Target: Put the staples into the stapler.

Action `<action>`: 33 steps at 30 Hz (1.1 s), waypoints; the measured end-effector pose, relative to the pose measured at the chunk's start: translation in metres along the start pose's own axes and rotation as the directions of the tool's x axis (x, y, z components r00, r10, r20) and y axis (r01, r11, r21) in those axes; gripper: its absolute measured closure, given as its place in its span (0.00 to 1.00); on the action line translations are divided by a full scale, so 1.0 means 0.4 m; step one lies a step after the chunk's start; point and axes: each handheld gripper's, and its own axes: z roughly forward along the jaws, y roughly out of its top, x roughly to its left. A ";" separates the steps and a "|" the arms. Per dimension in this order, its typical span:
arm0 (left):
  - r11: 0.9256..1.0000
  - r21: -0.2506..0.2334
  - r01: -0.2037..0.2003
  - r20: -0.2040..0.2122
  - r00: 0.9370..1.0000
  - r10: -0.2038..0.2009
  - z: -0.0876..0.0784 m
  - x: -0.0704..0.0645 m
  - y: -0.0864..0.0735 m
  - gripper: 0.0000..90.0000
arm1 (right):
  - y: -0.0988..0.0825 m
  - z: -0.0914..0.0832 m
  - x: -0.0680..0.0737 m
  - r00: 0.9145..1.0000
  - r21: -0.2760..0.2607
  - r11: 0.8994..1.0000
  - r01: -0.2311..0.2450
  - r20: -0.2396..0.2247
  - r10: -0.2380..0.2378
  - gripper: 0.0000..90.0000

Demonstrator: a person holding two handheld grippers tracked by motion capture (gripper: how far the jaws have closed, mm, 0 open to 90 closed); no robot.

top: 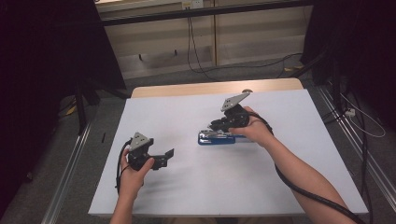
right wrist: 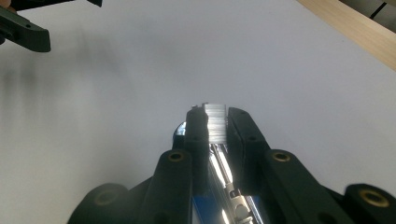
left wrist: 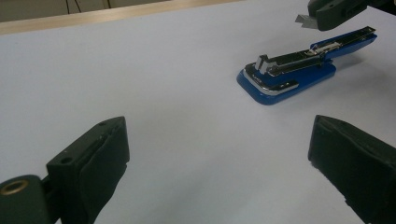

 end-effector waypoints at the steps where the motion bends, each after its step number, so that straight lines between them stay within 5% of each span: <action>1: 1.000 0.001 -0.001 0.000 1.000 0.001 -0.001 0.000 0.000 0.06 | 0.001 0.001 -0.001 1.000 0.000 1.000 0.002 -0.001 -0.002 0.88; 33: 1.000 0.018 0.001 -0.012 1.000 -0.001 -0.001 0.005 -0.010 0.06 | 0.004 0.026 -0.019 0.997 0.000 0.999 0.043 -0.058 -0.043 0.88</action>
